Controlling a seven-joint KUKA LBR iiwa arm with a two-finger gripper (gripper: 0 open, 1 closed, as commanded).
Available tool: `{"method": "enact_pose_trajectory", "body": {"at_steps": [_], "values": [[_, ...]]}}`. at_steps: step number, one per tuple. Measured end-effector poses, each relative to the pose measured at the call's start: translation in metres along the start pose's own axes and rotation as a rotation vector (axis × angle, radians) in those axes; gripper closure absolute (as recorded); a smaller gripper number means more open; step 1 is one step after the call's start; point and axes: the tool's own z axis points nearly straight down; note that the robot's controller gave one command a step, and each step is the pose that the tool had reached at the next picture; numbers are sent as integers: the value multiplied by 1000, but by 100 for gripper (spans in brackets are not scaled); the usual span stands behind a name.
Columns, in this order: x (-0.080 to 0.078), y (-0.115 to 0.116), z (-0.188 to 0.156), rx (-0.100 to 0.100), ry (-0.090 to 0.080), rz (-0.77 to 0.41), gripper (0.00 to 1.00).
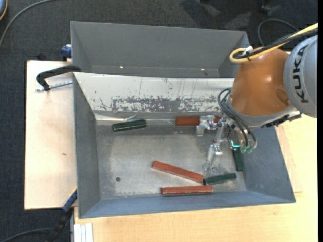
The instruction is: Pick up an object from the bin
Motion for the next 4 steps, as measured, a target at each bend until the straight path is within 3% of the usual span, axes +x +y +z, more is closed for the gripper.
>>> {"method": "enact_pose_trajectory", "body": {"at_steps": [1, 2, 3, 4], "values": [[14, 46, 104, -1, 0, 317, 0], [27, 83, 70, -4, -11, 277, 0], [31, 69, 71, -1, -6, 348, 0], [31, 63, 102, -1, -3, 421, 0]]}}
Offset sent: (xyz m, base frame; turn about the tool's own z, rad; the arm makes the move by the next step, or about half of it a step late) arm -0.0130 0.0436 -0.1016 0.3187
